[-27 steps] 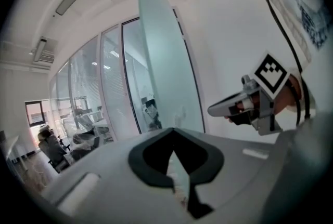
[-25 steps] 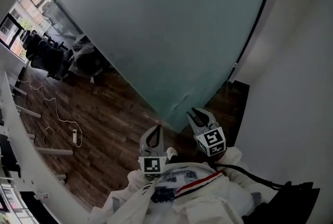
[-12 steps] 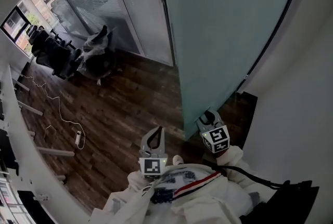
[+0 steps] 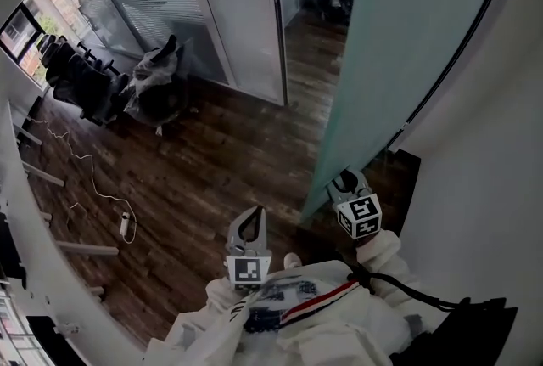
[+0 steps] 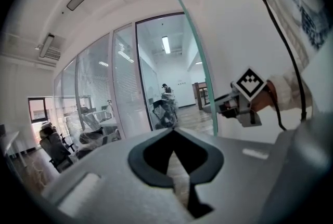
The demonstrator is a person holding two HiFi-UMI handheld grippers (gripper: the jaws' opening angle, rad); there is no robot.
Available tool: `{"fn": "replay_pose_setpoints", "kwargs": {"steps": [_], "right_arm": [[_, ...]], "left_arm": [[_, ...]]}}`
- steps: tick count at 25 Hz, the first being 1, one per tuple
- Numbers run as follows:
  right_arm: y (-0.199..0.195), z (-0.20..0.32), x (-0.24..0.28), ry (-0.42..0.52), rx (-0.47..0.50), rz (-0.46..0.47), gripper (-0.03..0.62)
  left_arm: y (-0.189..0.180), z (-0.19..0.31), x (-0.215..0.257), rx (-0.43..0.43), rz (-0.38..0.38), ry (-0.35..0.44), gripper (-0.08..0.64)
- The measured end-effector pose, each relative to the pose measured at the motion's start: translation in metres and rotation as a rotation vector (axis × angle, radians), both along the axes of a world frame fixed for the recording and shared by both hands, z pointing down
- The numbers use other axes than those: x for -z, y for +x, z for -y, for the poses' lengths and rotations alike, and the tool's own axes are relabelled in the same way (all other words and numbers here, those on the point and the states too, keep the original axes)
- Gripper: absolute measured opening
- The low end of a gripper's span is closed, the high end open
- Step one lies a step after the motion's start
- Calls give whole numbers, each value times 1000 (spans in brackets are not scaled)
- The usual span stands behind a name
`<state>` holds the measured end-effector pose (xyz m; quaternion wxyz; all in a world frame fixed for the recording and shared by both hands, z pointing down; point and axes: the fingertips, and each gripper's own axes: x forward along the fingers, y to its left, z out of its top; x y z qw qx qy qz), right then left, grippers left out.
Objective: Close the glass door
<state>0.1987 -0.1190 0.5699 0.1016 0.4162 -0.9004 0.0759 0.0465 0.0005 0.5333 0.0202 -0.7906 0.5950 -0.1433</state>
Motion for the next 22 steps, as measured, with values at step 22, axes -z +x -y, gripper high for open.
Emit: {"fn": "replay_pose_setpoints", "kwargs": {"steps": [22], "right_arm": [[-71,73,14,-19,-6,-5,129]], "left_arm": [[-91,57,-3,205,9,-29,2]]}}
